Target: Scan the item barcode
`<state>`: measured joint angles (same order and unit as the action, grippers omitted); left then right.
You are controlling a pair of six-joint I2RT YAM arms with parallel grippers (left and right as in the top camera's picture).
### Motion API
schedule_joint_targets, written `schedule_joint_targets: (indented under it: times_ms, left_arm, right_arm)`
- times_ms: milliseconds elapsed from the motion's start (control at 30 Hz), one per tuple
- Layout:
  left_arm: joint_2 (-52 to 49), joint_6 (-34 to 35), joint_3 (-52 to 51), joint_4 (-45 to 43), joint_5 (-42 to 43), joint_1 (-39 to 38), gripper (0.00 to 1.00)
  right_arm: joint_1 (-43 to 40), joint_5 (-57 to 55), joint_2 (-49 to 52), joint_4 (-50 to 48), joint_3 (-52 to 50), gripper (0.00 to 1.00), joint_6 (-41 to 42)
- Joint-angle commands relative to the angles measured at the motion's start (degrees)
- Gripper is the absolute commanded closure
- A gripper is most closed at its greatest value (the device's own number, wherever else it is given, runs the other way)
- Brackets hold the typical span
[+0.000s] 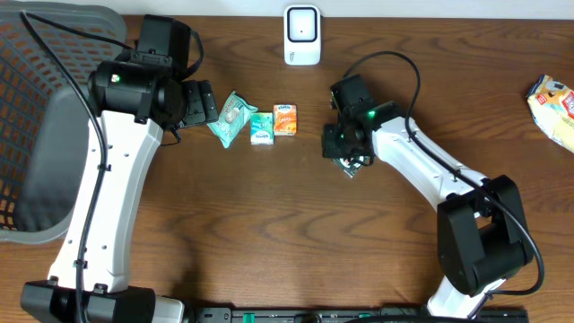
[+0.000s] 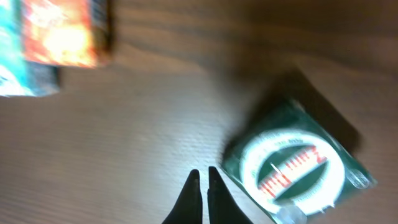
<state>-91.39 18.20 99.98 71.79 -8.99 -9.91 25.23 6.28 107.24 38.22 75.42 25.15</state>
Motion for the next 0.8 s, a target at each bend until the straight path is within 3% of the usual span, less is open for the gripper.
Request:
schedule_joint_targets:
  times_ms: [0,333,767]
  left_arm:
    - [0.09,0.52,-0.17,0.17,-0.70,0.09,0.02]
    - [0.09,0.52,-0.17,0.17,-0.70,0.09,0.03]
    - [0.09,0.52,-0.17,0.17,-0.68,0.09,0.02]
  right_arm:
    - [0.74,-0.74,-0.72,-2.08,0.66,0.99,4.22]
    - [1.14,-4.17,4.72,-2.82,0.63,0.99,6.12]
    - [0.50,-4.39,5.79,11.80,0.66,0.99,0.39]
